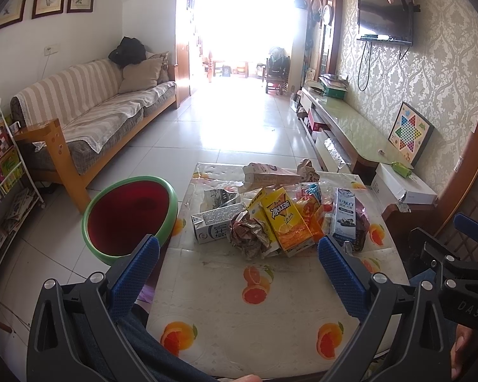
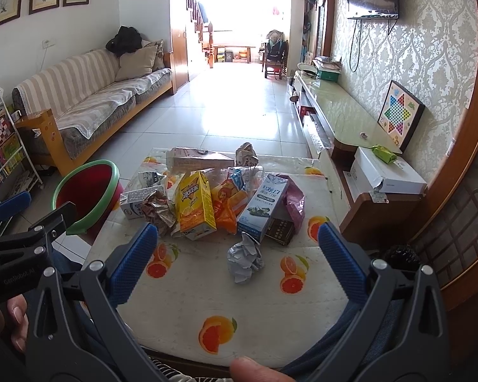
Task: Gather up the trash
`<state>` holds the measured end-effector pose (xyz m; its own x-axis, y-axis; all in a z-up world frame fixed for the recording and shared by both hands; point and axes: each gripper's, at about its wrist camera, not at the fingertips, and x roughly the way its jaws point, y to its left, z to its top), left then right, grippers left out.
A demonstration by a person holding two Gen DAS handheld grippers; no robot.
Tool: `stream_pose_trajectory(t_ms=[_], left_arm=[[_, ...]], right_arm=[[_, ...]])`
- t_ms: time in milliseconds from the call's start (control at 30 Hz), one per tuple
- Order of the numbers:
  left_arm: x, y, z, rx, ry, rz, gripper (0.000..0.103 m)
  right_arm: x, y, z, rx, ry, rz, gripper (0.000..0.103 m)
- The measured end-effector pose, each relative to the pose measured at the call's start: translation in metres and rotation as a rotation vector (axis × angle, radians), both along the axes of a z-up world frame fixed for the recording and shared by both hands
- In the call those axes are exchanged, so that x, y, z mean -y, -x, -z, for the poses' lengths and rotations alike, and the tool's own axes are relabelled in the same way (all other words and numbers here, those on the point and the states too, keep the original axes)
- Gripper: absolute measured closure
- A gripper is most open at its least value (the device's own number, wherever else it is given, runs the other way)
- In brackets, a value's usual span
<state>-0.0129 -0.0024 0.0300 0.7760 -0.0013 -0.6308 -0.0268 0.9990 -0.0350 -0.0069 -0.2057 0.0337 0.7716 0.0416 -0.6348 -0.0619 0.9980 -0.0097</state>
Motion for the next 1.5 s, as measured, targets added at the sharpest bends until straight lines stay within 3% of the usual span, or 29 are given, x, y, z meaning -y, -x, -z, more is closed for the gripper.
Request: stream_pose_trajectory(t_ms=[800,1200,1500], left_arm=[[0.001,-0.005,0.001,-0.010,-0.001,0.002,0.007],[0.005,-0.019,0.029,-0.071,0.004,0.024,0.007],[-0.003,-0.049,0.067,-0.168,0.093,0.071,0.007]], right_arm=[[0.003,0.000,0.003,-0.014,-0.004,-0.001,0.003],[0.008,-0.015,0.030,-0.089,-0.025,-0.005,0.003],[0.013,-0.033,0.065,-0.167,-0.030,-0.030,0.003]])
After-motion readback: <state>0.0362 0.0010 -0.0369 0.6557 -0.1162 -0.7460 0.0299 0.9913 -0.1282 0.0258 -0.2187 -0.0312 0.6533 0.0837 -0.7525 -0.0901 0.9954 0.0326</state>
